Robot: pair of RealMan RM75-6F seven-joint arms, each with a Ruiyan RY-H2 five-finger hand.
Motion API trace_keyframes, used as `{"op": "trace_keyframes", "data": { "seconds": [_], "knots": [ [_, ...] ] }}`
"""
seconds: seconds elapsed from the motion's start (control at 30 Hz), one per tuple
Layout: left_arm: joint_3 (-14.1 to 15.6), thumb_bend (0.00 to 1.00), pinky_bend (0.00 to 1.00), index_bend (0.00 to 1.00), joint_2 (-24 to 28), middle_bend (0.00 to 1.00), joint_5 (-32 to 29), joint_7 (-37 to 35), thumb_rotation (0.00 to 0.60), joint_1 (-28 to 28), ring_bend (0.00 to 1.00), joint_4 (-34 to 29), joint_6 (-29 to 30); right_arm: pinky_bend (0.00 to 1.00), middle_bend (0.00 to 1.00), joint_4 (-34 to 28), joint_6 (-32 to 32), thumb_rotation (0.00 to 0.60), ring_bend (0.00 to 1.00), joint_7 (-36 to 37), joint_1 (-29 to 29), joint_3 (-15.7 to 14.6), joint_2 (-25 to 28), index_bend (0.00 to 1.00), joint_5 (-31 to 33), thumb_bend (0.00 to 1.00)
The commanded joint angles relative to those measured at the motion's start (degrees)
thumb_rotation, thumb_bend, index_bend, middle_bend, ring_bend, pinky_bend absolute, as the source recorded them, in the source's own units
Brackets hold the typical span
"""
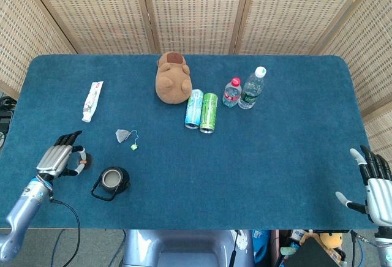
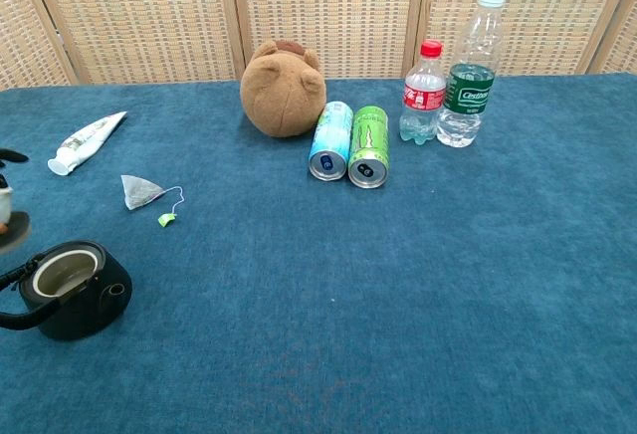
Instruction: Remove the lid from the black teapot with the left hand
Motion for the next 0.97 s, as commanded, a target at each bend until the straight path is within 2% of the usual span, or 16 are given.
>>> {"op": "trace_keyframes", "data": {
  "seconds": [0.03,0.1,0.13,0.23,0.27,0.4,0.5,0.6,0.77,0.83,0.97],
  "knots": [
    [0.2,0.40,0.00,0.58,-2.1,0.00,0.9,-1.5,0.600,-0.3,0.00,2.2,-0.9,0.00,0.00,0.1,-0.1,0.600,0.00,0.0,0.0,0.0,0.0,0.00,0.1,0.00],
    [0.1,0.40,0.00,0.57,-3.0,0.00,1.1,-2.1,0.600,-0.4,0.00,3.1,-0.9,0.00,0.00,0.1,-0.1,0.600,0.00,0.1,0.0,0.1,0.0,0.00,0.2,0.00],
    [0.1,0.40,0.00,0.49,-3.5,0.00,1.2,-2.4,0.600,-0.5,0.00,3.5,-1.0,0.00,0.00,0.1,-0.1,0.600,0.00,0.2,0.0,0.1,0.0,0.00,0.2,0.00],
    [-0.1,0.40,0.00,0.08,-3.6,0.00,1.0,-2.9,0.600,-0.3,0.00,3.0,-1.1,0.00,0.00,0.2,-0.1,0.600,0.00,0.4,0.0,0.1,0.1,0.00,0.2,0.00],
    [-0.1,0.38,0.00,0.01,-3.2,0.00,1.3,-3.0,0.600,-0.1,0.00,2.4,-0.6,0.00,0.00,0.2,-0.1,0.600,0.00,0.5,0.0,0.1,0.1,0.00,0.2,0.00],
    [-0.4,0.33,0.00,0.00,0.5,0.00,3.1,-4.3,0.600,0.9,0.00,-2.5,2.4,0.00,0.00,0.0,0.0,0.600,0.00,0.6,0.0,0.0,0.2,0.00,0.0,0.00],
    [-1.3,0.33,0.00,0.00,5.3,0.00,6.5,-9.6,0.600,2.9,0.00,-8.4,8.0,0.00,0.00,-0.1,0.2,0.600,0.00,0.7,-0.1,0.0,0.3,0.00,-0.1,0.00],
    [-1.5,0.31,0.00,0.00,9.1,0.00,10.3,-10.5,0.600,5.8,0.00,-11.4,15.9,0.00,0.00,-0.1,0.3,0.600,0.00,0.7,-0.1,-0.1,0.3,0.00,-0.3,0.00],
    [-0.8,0.20,0.00,0.00,14.6,0.00,11.1,-7.1,0.600,11.7,0.00,-18.7,25.3,0.00,0.00,-0.4,-0.3,0.600,0.00,1.1,0.0,-0.4,0.4,0.00,-0.4,0.00],
    [-0.1,0.18,0.00,0.00,15.0,0.00,12.3,-3.6,0.600,13.8,0.00,-19.5,29.1,0.00,0.00,-0.3,-0.4,0.600,0.00,0.8,0.0,-0.5,0.4,0.00,-0.5,0.00],
    [1.2,0.17,0.00,0.00,14.6,0.00,13.9,1.9,0.600,16.1,0.00,-20.0,32.3,0.00,0.00,-0.4,-0.2,0.600,0.00,0.4,0.0,-0.5,0.2,0.00,-0.8,0.00]
  ]
}}
